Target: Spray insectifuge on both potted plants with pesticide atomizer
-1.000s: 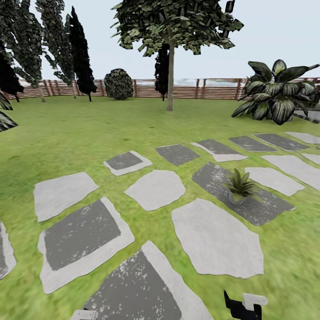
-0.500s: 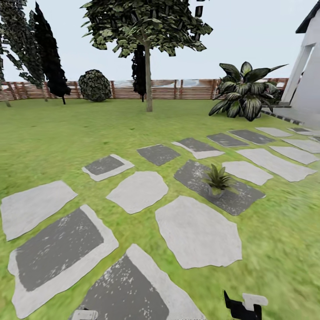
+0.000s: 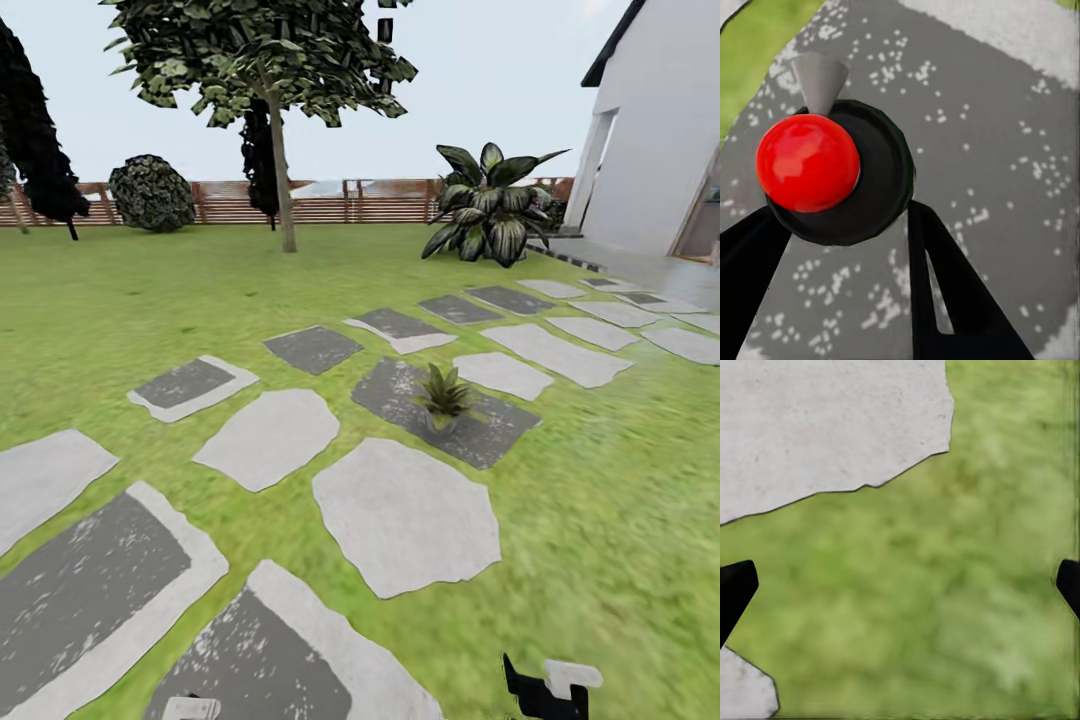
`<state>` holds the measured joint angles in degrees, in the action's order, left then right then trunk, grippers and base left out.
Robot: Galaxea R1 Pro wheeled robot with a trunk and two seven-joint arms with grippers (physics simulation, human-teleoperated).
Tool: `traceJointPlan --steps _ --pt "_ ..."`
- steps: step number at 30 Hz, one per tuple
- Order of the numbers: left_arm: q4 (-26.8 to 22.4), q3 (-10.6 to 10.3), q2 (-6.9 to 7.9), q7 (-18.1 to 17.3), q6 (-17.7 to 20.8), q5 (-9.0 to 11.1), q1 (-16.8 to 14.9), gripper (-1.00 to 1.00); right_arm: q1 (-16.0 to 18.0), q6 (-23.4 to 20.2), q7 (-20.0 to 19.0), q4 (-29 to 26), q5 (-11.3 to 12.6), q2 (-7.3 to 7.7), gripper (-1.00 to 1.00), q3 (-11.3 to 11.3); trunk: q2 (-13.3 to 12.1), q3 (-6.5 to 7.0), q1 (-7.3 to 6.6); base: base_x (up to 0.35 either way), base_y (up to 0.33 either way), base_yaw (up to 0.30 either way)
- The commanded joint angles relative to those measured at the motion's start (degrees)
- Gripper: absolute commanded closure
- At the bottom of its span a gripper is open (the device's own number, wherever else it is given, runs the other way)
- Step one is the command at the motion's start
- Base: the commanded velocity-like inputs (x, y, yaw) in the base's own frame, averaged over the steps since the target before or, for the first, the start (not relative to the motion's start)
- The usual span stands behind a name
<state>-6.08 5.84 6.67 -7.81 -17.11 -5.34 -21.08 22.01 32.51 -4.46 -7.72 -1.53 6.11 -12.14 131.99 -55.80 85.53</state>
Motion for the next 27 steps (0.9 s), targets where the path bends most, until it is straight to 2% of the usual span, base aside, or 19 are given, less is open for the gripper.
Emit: traceJointPlan --steps 1,5,12,24,27 --pt "0.0 0.5 0.01 -0.1 -0.2 -0.6 0.0 1.00 0.1 0.2 -0.5 0.1 -0.1 -0.02 -1.00 -0.5 0.0 -0.05 -0.01 0.005 0.000 -0.300" --pt "0.0 0.5 0.01 -0.1 -0.2 -0.6 0.0 1.00 0.1 0.2 -0.5 0.1 -0.1 -0.02 -1.00 -0.5 0.0 -0.05 -0.01 0.148 0.000 -0.300" --pt "0.0 0.5 0.01 -0.1 -0.2 -0.6 0.0 1.00 0.1 0.2 -0.5 0.1 -0.1 -0.02 -1.00 -0.5 0.0 -0.05 -0.01 0.315 -0.010 -0.300" --pt "0.0 0.5 0.01 -0.1 -0.2 -0.5 0.0 1.00 0.1 0.2 -0.5 0.1 -0.1 -0.05 -1.00 -0.4 0.0 -0.05 -0.01 0.304 -0.130 -0.299" --pt "0.0 0.5 0.01 -0.1 -0.2 -0.5 0.0 1.00 0.1 0.2 -0.5 0.1 -0.1 -0.05 -1.00 -0.5 0.0 -0.05 -0.01 0.306 -0.084 -0.122"
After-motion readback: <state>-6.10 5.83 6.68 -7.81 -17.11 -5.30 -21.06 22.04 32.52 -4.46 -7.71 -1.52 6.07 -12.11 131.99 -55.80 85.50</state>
